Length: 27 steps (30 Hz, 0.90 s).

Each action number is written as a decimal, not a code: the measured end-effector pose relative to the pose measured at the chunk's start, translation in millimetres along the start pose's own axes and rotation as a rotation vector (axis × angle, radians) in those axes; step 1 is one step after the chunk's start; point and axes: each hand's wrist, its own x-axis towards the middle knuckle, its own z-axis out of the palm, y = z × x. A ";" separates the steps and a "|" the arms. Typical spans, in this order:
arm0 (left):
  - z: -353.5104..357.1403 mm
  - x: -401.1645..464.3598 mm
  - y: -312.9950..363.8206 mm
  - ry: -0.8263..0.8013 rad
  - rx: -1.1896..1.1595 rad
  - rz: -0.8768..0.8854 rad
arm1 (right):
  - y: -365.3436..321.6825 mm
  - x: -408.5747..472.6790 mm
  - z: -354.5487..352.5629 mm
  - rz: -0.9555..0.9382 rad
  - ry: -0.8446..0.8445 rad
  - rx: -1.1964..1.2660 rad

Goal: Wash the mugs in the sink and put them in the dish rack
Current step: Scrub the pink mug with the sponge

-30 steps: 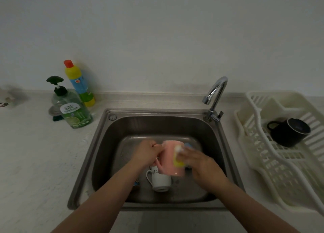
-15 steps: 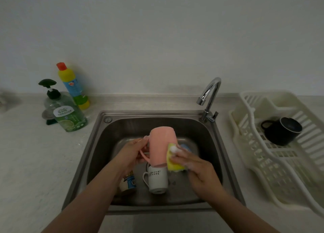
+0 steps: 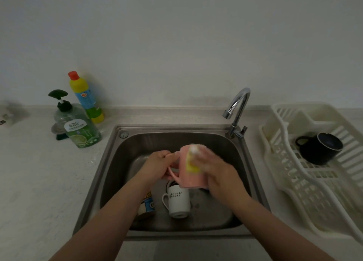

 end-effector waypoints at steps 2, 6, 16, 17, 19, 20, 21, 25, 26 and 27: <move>1.3 0.4 0.2 0.037 0.093 0.012 | 14.9 -21.0 0.5 -0.227 -0.183 -0.104; 14.0 2.3 1.8 0.037 0.189 0.008 | 15.6 -4.9 2.8 -0.064 -0.061 -0.191; 8.9 2.1 -9.7 0.016 0.105 -0.026 | 21.7 -18.7 5.1 0.017 0.013 -0.070; 6.0 1.6 -12.1 0.011 0.054 -0.040 | 16.1 -20.5 7.9 -0.075 -0.030 -0.066; -2.6 2.6 -19.6 0.007 -0.042 -0.054 | 12.5 -35.3 10.0 -0.167 -0.062 -0.002; -6.9 3.2 -23.5 -0.010 -0.073 -0.056 | 13.5 -39.8 8.2 -0.121 -0.027 0.070; -9.6 3.2 -26.1 -0.035 -0.099 -0.055 | 11.4 -37.5 4.4 -0.022 0.045 0.156; -7.1 1.8 -25.0 -0.130 -0.250 -0.032 | -6.1 -9.6 3.5 0.204 0.185 0.342; -9.6 1.8 -24.4 -0.130 -0.305 -0.029 | -6.5 -12.2 5.7 0.161 0.162 0.374; -13.4 2.5 -25.4 -0.126 -0.361 -0.025 | -6.7 -17.9 4.8 0.098 0.143 0.374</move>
